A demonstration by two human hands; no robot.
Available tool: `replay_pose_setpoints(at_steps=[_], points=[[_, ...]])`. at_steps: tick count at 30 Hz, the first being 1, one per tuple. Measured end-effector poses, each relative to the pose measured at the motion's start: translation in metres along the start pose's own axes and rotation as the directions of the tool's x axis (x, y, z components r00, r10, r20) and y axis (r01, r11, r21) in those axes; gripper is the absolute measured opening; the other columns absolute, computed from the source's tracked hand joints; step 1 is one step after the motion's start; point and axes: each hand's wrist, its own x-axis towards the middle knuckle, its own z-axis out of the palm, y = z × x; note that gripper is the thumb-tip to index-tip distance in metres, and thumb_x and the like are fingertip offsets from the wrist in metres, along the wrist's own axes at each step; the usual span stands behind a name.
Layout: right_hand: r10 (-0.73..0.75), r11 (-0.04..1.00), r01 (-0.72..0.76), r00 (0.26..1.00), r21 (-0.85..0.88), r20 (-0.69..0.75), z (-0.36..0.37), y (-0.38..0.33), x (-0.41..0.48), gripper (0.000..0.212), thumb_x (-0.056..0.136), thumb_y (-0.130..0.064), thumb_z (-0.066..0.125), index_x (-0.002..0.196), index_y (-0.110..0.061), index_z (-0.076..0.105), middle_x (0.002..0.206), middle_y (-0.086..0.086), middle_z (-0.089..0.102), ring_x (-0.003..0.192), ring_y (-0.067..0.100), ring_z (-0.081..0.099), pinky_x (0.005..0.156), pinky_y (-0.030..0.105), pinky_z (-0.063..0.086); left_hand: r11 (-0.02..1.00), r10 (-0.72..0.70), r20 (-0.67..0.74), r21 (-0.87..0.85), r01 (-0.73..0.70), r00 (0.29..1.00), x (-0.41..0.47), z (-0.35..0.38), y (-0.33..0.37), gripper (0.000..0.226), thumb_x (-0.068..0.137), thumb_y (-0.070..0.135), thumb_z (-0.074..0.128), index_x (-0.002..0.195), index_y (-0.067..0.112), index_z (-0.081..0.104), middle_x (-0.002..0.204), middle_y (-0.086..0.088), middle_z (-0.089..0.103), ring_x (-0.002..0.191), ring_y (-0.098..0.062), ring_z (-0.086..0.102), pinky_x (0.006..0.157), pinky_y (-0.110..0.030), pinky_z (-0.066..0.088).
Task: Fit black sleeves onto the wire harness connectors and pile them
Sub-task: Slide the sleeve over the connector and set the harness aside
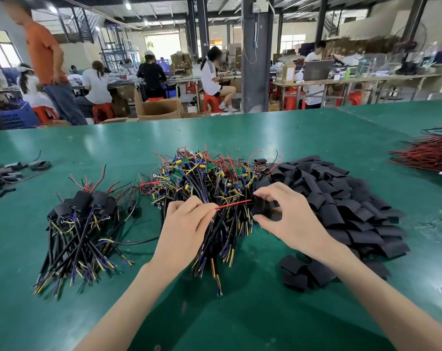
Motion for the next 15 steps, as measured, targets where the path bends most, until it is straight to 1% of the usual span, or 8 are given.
replay_pose_setpoints(at_steps=[4,7,9,11,13,15], points=[[-0.022,1.000,0.023,1.000,0.015,-0.017,-0.001,-0.001,0.001,0.037,0.072,-0.004,0.075,0.106,-0.011,0.063,0.094,-0.006,0.054,0.087,-0.002,0.049,0.081,0.028,0.052,0.998,0.012,-0.029,0.056,-0.010,1.000,0.001,0.001,-0.001,0.019,0.090,0.019,0.057,0.097,0.015,0.074,0.078,0.000,0.057,0.068,-0.026,0.051,0.080,-0.032,0.036],[-0.044,0.999,0.044,0.999,-0.014,0.005,-0.002,-0.001,0.000,0.036,0.073,-0.005,0.074,0.107,-0.011,0.064,0.098,-0.004,0.056,0.088,0.004,0.053,0.081,0.034,0.052,0.994,0.061,-0.022,0.092,-0.059,0.998,0.000,0.001,-0.001,0.025,0.093,0.026,0.051,0.097,0.016,0.074,0.077,-0.001,0.057,0.069,-0.026,0.050,0.079,-0.031,0.035],[-0.068,0.993,0.071,0.997,-0.090,0.030,-0.001,-0.002,-0.001,0.036,0.073,-0.008,0.074,0.108,-0.012,0.065,0.102,-0.001,0.058,0.091,0.015,0.057,0.080,0.037,0.051,0.989,0.097,-0.016,0.112,-0.095,0.995,-0.001,0.001,0.001,0.030,0.093,0.027,0.046,0.096,0.016,0.073,0.076,-0.001,0.056,0.069,-0.026,0.049,0.078,-0.031,0.036],[-0.124,0.972,0.131,0.991,-0.192,0.050,0.001,-0.006,-0.002,0.037,0.072,-0.009,0.074,0.107,-0.012,0.066,0.103,0.000,0.061,0.095,0.022,0.057,0.083,0.041,0.048,0.987,0.126,-0.006,0.105,-0.124,0.992,-0.001,0.002,0.004,0.030,0.093,0.027,0.045,0.096,0.017,0.073,0.076,-0.001,0.055,0.068,-0.023,0.049,0.077,-0.031,0.036],[-0.193,0.936,0.208,0.978,-0.284,0.077,0.004,-0.010,-0.004,0.036,0.069,-0.010,0.076,0.104,-0.013,0.068,0.101,0.001,0.063,0.097,0.026,0.056,0.086,0.041,0.045,0.985,0.147,0.019,0.086,-0.149,0.989,-0.002,0.004,0.008,0.029,0.093,0.026,0.045,0.098,0.016,0.072,0.076,-0.001,0.055,0.071,-0.017,0.050,0.077,-0.031,0.037],[-0.249,0.899,0.277,0.961,-0.339,0.124,0.008,-0.014,-0.006,0.036,0.069,-0.012,0.076,0.104,-0.011,0.068,0.100,0.002,0.063,0.099,0.029,0.055,0.086,0.040,0.046,0.988,0.146,0.034,0.049,-0.147,0.989,-0.002,0.006,0.013,0.022,0.092,0.024,0.052,0.099,0.014,0.070,0.078,0.002,0.058,0.077,-0.011,0.047,0.078,-0.030,0.036]])
